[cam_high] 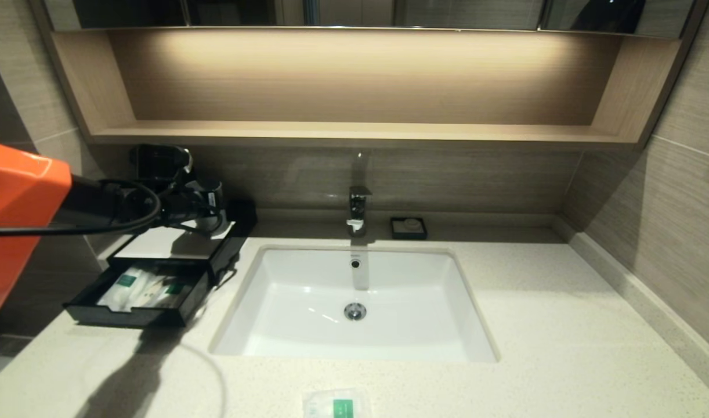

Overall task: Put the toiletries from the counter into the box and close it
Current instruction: Place the cup on the storage box

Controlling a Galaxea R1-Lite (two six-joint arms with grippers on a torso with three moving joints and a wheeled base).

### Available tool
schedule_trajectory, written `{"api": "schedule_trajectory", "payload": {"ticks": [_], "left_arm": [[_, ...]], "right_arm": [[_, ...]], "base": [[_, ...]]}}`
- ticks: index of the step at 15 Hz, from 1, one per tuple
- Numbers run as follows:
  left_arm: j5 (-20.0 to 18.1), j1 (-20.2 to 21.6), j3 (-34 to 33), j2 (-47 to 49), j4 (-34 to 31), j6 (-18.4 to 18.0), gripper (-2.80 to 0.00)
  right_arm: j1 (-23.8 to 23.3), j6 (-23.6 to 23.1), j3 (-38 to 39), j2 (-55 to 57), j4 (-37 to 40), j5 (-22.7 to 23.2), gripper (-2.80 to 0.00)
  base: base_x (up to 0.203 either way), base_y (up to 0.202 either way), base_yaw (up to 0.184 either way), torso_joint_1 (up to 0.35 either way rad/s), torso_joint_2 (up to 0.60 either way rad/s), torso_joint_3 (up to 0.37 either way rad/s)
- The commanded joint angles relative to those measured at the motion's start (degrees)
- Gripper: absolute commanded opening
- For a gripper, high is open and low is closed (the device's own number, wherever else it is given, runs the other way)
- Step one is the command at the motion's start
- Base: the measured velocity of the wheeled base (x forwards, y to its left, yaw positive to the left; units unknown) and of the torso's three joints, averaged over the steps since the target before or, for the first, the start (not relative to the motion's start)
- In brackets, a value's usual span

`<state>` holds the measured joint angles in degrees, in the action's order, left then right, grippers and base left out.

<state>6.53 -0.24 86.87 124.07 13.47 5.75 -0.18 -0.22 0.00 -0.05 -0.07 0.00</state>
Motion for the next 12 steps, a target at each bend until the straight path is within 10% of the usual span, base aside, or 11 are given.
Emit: {"api": "schedule_trajectory", "payload": {"ticks": [1,12], "left_arm": [[0.07,0.05,-1.13,-1.86,0.15,0.14,0.00],[1.61,0.77,-21.46,-15.60,8.94,0.34,0.00]], "right_arm": [[0.01,-0.04,0.09,0.05,-0.01,0.00,-2.80],[0.01,-0.04,0.09,0.05,-0.01,0.02,-2.80]], "base": [[0.000,0.000,0.000,0.000,0.00,0.000],[0.000,0.000,0.000,0.000,0.00,0.000]]}}
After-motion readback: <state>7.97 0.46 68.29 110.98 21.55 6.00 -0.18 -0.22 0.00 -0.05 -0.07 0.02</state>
